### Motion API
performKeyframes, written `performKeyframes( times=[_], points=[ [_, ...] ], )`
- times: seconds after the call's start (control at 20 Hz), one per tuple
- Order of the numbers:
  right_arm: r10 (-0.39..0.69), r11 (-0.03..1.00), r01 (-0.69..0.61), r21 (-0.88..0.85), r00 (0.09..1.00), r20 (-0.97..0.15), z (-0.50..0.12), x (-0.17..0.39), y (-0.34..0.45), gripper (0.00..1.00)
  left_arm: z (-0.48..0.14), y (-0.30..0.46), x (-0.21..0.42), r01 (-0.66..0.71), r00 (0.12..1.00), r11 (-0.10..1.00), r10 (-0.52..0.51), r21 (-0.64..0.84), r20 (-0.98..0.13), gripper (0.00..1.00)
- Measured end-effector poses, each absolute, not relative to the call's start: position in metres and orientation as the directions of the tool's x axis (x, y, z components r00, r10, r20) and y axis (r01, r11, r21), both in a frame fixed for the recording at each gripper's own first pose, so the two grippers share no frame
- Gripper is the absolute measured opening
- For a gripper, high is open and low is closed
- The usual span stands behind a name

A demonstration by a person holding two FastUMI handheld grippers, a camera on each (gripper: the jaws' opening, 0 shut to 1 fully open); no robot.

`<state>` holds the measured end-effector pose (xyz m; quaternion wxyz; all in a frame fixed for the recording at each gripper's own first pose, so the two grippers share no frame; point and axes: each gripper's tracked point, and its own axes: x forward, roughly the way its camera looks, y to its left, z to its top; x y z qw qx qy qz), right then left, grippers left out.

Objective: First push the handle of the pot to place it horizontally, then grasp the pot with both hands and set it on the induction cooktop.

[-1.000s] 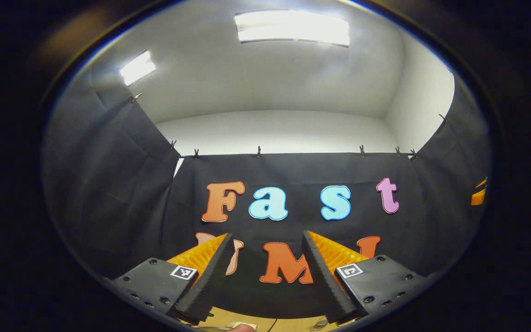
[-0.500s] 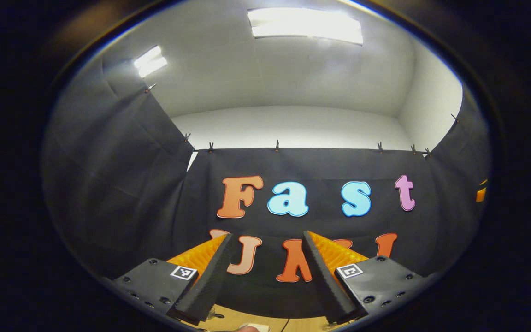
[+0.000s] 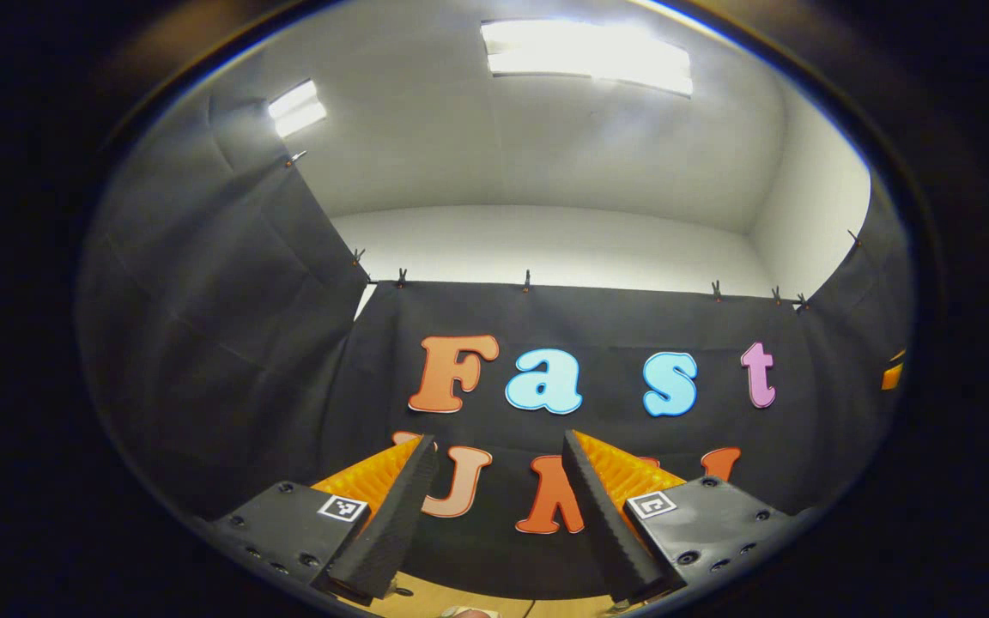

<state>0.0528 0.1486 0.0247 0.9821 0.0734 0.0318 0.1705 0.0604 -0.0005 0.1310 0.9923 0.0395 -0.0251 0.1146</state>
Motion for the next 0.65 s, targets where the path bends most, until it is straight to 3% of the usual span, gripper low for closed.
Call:
performKeyframes(
  times=[0.65],
  points=[
    [0.312, 0.938, -0.309, 0.157, 0.950, 0.006, 0.036, 0.051, 0.148, 0.95, 0.132, -0.012, 0.065, -0.195, 0.978, 0.975, 0.185, 0.109, 0.091, 0.94]
  ],
)
